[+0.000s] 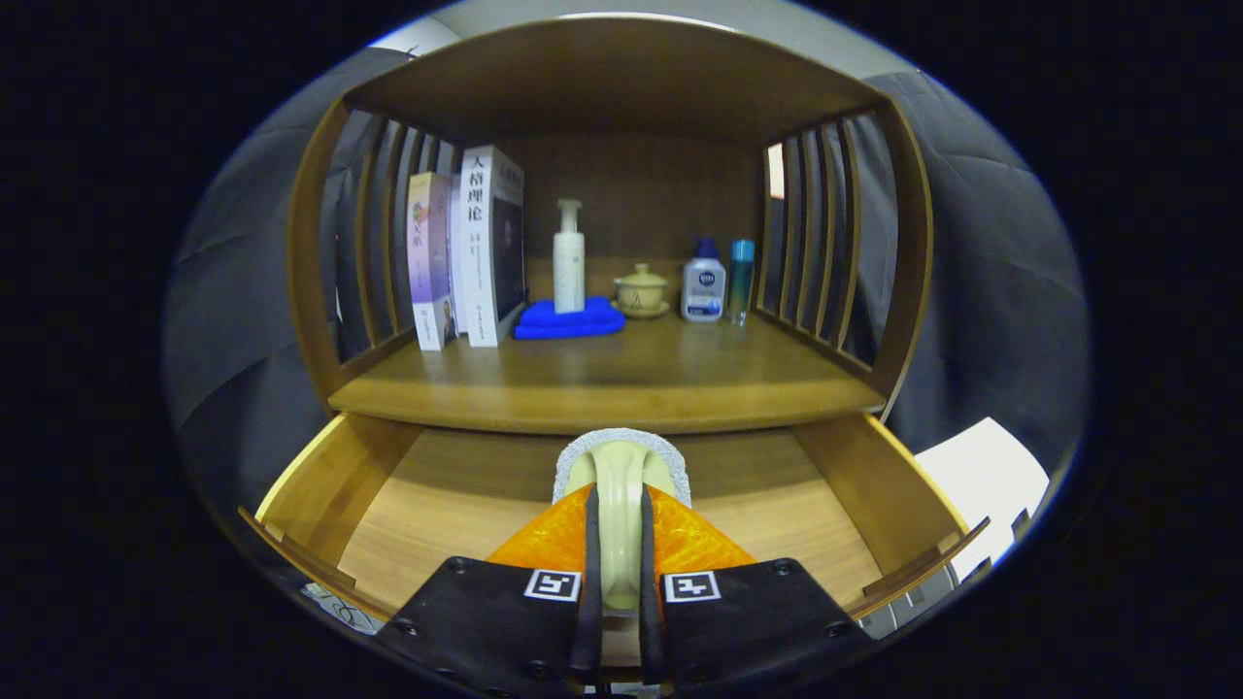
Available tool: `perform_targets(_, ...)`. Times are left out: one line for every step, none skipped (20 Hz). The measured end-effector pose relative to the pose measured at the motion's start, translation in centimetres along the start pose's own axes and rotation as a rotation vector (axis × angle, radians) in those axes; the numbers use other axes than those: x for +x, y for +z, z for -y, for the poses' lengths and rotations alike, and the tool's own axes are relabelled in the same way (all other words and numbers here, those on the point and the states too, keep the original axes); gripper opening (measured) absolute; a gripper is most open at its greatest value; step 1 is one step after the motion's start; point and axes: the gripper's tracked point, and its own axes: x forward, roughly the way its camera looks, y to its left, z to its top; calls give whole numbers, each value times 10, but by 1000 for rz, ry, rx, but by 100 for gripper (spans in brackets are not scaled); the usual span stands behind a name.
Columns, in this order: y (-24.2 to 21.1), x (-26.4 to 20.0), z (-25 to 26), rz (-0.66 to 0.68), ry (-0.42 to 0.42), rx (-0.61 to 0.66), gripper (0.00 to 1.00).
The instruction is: Pull open the drawer, take out the items inside it, and place them on the countertop above the cabinet.
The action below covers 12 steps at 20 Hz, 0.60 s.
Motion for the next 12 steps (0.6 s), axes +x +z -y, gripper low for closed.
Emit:
perform_targets(7,-5,-1,23,2,-2,17)
perform_targets(13,-8,1,42,-2,-3,17)
perform_targets(19,-12,2,59,-7,-4,17)
perform_targets(24,-14,5,68,-13,2,17)
perform_targets(29,-14,6,75,-15,11,17)
perform_targets(33,-13,6,78,-15,17,17)
perform_targets(38,-9,7,72,-15,19,17)
perform_targets(42,-4,8,65,-18,12,17)
perform_targets(47,1,10,59,-20,-2,17)
perform_targets(52,8,12,53,-24,-13,17)
perform_targets(57,14,12,46,-21,-20,17)
perform_targets(61,20,11,39,-15,-20,17)
